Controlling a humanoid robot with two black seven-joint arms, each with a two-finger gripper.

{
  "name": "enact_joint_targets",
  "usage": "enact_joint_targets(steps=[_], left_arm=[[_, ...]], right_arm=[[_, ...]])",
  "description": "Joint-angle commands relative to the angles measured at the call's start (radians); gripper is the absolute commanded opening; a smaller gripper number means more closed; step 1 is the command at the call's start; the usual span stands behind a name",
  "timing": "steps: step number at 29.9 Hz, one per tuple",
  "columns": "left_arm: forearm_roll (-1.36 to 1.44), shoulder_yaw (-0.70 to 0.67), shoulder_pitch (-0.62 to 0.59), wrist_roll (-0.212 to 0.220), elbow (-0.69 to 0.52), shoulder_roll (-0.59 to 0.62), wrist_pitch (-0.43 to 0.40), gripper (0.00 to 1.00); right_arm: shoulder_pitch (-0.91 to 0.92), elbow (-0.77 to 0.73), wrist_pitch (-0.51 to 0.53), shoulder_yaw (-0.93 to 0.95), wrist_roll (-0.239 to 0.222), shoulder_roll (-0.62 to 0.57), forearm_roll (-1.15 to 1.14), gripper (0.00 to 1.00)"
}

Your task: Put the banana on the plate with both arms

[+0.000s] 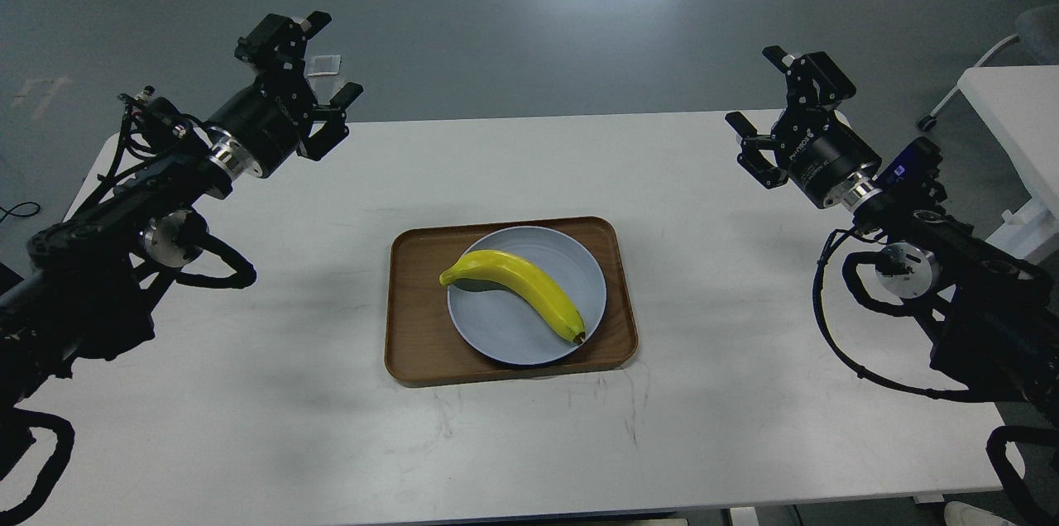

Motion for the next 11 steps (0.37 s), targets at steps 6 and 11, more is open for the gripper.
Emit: enact_joint_targets(steps=[6, 11], left_arm=[[0.003, 0.001, 0.028, 0.0, 0.05, -0.05, 0.0, 0.99], [0.004, 0.001, 0.042, 0.0, 0.05, -0.052, 0.0, 0.99]], right_arm=[[-0.023, -0.021, 0.0, 0.002, 0.0, 0.035, 0.013, 1.0], [-0.024, -0.021, 0.0, 0.002, 0.0, 0.035, 0.013, 1.0]])
